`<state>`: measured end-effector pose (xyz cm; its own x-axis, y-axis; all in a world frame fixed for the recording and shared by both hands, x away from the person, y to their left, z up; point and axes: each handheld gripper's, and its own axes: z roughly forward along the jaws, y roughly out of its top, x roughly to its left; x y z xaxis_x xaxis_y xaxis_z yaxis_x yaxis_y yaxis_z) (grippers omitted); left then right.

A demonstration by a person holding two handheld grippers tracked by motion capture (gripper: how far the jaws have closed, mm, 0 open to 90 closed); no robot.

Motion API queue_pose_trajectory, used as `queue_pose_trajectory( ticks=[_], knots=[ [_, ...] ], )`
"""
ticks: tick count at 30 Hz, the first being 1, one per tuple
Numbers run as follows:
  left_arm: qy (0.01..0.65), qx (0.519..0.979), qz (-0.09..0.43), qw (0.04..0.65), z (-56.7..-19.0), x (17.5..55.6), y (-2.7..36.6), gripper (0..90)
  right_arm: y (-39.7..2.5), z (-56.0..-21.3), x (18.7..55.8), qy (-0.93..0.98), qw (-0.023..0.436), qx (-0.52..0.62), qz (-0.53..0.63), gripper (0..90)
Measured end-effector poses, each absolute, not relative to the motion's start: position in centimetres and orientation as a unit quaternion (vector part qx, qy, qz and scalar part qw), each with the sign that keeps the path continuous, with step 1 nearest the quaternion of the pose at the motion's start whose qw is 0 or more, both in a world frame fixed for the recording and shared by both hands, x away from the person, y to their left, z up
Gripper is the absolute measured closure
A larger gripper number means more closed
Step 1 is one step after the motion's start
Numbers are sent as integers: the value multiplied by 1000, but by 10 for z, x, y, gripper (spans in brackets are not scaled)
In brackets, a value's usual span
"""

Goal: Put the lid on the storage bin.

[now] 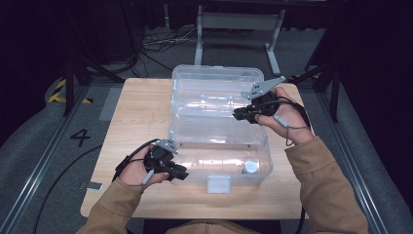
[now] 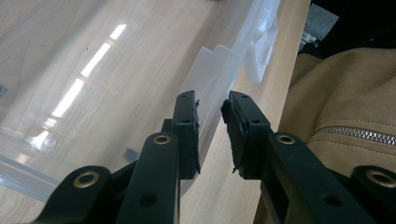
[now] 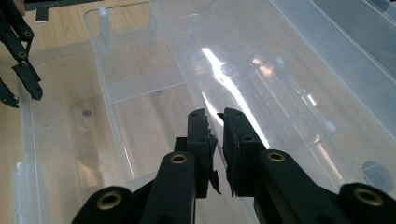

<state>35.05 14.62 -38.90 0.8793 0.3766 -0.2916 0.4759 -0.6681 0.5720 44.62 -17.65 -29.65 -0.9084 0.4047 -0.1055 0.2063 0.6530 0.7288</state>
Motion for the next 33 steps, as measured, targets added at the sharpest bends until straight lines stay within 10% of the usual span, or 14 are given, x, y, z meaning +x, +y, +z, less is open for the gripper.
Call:
queue_pose_trajectory(
  ticks=[33],
  knots=[
    [235, 910, -73, 335, -389, 350, 146, 737, -174, -294, 410, 915, 143, 132, 352, 810]
  ],
)
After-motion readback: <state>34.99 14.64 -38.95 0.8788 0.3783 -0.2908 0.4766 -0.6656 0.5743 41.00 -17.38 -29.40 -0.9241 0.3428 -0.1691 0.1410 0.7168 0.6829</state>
